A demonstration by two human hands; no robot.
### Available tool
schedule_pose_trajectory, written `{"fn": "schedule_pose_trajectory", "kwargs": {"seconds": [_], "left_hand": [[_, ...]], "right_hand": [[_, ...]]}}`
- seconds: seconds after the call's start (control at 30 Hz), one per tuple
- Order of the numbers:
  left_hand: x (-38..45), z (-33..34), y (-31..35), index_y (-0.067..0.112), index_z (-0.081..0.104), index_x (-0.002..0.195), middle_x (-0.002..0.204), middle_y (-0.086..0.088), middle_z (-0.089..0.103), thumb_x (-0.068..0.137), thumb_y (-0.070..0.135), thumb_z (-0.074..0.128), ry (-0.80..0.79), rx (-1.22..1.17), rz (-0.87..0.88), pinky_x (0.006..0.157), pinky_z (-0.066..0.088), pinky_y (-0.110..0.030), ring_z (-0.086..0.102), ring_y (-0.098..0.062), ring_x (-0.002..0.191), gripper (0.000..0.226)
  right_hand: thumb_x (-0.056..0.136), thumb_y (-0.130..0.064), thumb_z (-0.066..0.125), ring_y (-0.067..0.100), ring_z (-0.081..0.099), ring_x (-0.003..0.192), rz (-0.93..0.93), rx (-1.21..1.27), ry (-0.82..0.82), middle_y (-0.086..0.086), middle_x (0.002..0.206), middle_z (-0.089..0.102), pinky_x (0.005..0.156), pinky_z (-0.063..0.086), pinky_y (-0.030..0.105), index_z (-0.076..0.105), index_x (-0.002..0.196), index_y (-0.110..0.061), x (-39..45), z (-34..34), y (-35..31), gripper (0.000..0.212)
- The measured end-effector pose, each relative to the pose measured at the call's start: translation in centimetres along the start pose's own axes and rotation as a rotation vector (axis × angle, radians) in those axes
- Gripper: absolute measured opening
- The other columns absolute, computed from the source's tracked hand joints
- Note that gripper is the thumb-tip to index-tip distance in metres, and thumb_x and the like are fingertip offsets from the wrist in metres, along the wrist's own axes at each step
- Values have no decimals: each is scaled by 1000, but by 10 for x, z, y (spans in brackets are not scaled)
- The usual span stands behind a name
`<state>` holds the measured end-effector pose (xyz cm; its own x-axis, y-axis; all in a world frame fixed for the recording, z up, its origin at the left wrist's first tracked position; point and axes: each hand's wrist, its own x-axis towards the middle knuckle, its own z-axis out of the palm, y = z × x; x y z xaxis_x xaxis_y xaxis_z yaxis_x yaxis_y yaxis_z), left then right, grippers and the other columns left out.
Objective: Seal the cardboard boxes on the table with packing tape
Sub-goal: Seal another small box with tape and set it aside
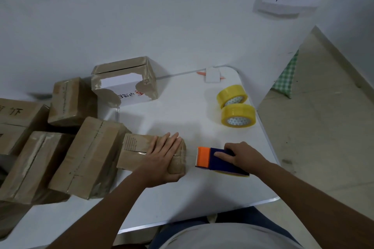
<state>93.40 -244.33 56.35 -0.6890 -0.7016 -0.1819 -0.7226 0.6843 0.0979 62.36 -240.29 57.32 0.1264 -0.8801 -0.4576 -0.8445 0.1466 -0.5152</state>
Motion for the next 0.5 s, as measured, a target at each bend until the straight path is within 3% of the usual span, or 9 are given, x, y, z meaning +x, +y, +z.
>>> {"fn": "schedule_pose_trajectory", "kwargs": {"seconds": [0.1,0.23,0.37,0.43,0.5], "left_hand": [[0,0,-1,12,16,158,166,-3,12,82,78,45,19,-3,6,121,6,-50,8,-24,152,104],[1,-1,0,13,12,158,166,-3,5,81,81,40,-6,11,-1,121,10,-55,2,-24,153,107],[8,-8,10,22,-8,157,161,4,-21,68,97,5,-120,-74,-144,120,-9,-55,-22,-22,149,117],[14,-8,24,27,-5,157,163,7,-20,72,92,-2,-96,-286,-303,119,-12,-51,-22,-18,149,107],[20,-6,38,29,8,157,166,6,-9,89,76,16,21,-401,-432,120,-12,-48,-15,-17,151,83]], "right_hand": [[88,-68,45,10,62,70,29,-29,-12,-3,82,66,65,50,27,58,87,-24,-4,-4,5,46],[89,-69,43,9,54,63,41,-157,5,-5,72,56,55,39,23,51,80,-24,0,-8,-6,47],[90,-67,44,15,54,67,111,-214,-18,-1,76,54,61,44,29,53,86,-17,9,-8,-24,51],[92,-59,45,16,55,73,144,-195,-80,0,80,53,63,44,29,50,92,-16,10,-8,-27,43],[92,-52,46,16,56,75,149,-176,-116,-1,81,53,60,41,27,51,96,-15,11,-8,-30,37]]}}
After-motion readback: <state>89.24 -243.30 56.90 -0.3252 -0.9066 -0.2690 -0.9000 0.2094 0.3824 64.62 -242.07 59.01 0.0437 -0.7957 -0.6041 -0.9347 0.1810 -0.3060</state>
